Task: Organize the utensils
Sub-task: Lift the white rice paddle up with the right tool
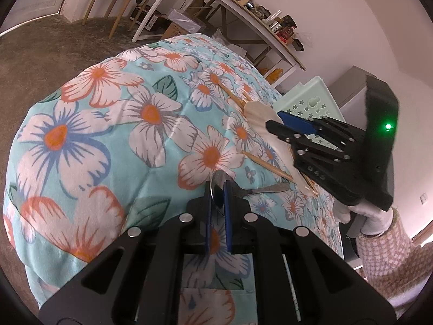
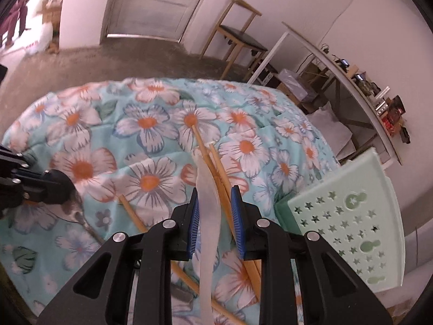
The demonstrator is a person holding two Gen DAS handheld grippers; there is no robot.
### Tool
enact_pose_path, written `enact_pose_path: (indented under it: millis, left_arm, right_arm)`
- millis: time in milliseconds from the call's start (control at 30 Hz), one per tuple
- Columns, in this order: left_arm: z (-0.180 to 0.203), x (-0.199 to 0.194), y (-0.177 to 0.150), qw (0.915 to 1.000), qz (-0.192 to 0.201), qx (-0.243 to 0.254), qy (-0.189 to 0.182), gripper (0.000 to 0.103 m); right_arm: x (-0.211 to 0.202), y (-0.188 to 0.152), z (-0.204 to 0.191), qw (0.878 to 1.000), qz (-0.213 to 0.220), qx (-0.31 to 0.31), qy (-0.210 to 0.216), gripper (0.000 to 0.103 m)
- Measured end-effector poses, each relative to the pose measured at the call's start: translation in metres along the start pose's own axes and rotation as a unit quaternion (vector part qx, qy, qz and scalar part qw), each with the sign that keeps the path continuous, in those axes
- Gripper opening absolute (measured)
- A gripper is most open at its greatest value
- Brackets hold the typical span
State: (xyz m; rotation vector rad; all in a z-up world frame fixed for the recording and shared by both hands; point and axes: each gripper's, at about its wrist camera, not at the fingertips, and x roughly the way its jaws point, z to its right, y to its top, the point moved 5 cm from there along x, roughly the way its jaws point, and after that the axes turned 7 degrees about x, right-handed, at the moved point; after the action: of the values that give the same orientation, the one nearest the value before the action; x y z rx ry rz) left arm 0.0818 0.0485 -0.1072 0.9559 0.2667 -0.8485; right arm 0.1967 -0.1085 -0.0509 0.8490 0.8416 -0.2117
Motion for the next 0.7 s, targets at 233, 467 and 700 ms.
enact_pose_path:
  millis: [233, 467, 700]
  left_arm:
    - [0.000, -0.001, 0.001, 1.0000, 0.001, -0.002, 0.002, 0.007]
    - [0.007, -0.023, 0.010, 0.9995, 0.029, 0.004, 0.012, 0.003]
    - [0.034, -0.066, 0.041, 0.9936, 0.088, 0.063, 0.034, 0.002]
  right_arm:
    - [-0.018, 0.009, 0.011, 0.997, 0.034, 0.054, 0.037, 0.005]
    - [-0.051, 0.011, 0.050, 0.974, 0.081, 0.179, 0.110, 0.005]
    - [-0.099, 0.007, 0.102, 0.939, 0.160, 0.272, 0.139, 0.005]
